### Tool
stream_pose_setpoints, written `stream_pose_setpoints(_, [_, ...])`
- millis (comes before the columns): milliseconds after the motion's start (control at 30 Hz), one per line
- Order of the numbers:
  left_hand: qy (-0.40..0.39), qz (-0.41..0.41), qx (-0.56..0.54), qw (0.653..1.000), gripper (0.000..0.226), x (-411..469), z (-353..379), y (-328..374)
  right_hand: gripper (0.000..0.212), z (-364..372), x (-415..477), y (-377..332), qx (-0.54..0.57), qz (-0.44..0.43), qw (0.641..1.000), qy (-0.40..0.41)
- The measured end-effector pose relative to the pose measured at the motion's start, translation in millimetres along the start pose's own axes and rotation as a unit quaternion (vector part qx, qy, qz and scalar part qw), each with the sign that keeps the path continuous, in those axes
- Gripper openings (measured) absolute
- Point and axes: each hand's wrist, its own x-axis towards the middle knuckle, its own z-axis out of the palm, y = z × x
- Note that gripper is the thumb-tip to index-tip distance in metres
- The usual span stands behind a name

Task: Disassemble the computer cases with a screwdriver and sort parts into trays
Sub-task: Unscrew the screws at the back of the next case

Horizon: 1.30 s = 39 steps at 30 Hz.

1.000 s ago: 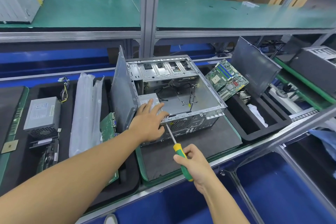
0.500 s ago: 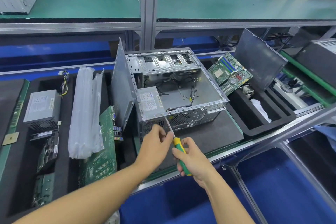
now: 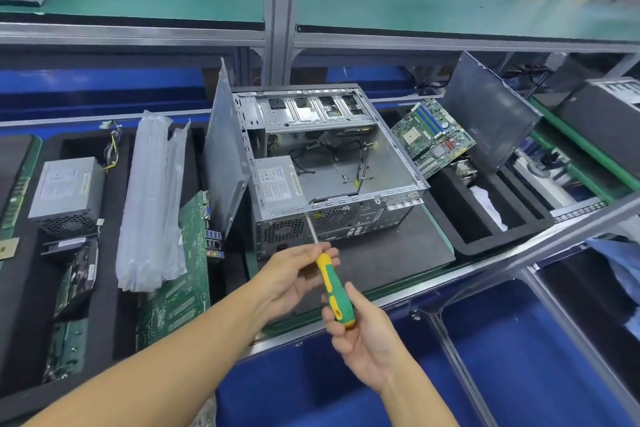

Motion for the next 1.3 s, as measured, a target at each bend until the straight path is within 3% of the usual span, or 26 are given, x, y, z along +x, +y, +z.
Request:
stream_pose_setpoints(100, [-0.007,0.000,0.022,1.000,0.024,0,4,2,0.016,7,2,8,-0.022,-0.102,0.992,0.064])
stream_pose_setpoints(267, [0.016,0.004,0.062,0.998,0.030,2,11,4,0.017,16,3,17,-0.121,-0.220,0.956,0.150])
stream_pose_setpoints(333, [0.014,0.021,0.042,0.999,0.030,2,9,3,0.017,21,0,17,-0.058,-0.216,0.966,0.128])
stream_pose_setpoints(433, [-0.013,0.038,-0.005,0.999,0.032,0,4,-3,0.041,22,-10,14,0.083,-0.086,0.992,0.041])
stream_pose_setpoints(500, [-0.032,0.042,-0.046,0.998,0.030,-1,0,-6,0.048,20,-12,15,0.075,-0.052,0.995,0.028])
stream_pose_setpoints(567, [-0.045,0.040,-0.056,0.997,0.026,-2,-1,-7,0.032,22,-11,17,0.028,-0.112,0.992,0.049])
stream_pose_setpoints(633, [-0.033,0.028,0.004,0.999,0.027,-6,2,-5,0.012,20,-6,21,-0.063,-0.206,0.972,0.094])
stream_pose_setpoints(767, [-0.004,0.027,0.092,0.995,0.035,-12,13,-3,0.035,20,1,21,-0.178,-0.298,0.926,0.146])
stream_pose_setpoints(867, [-0.005,0.032,0.033,0.999,0.033,-10,8,-6,0.020,22,-2,14,-0.032,-0.236,0.967,0.094])
stream_pose_setpoints(933, [-0.023,0.033,-0.018,0.999,0.028,-11,2,-9,0.038,21,-6,11,0.069,-0.119,0.989,0.052])
stream_pose_setpoints(1000, [-0.047,0.032,-0.053,0.997,0.028,-12,-2,-12,0.046,20,-8,10,0.069,-0.077,0.994,0.040])
stream_pose_setpoints(1167, [-0.054,0.021,0.015,0.998,0.041,-17,1,-8,0.008,22,-1,18,-0.047,-0.212,0.972,0.095])
stream_pose_setpoints(1300, [-0.017,0.015,0.052,0.998,0.027,-15,9,-5,0.032,24,2,20,-0.122,-0.265,0.950,0.112])
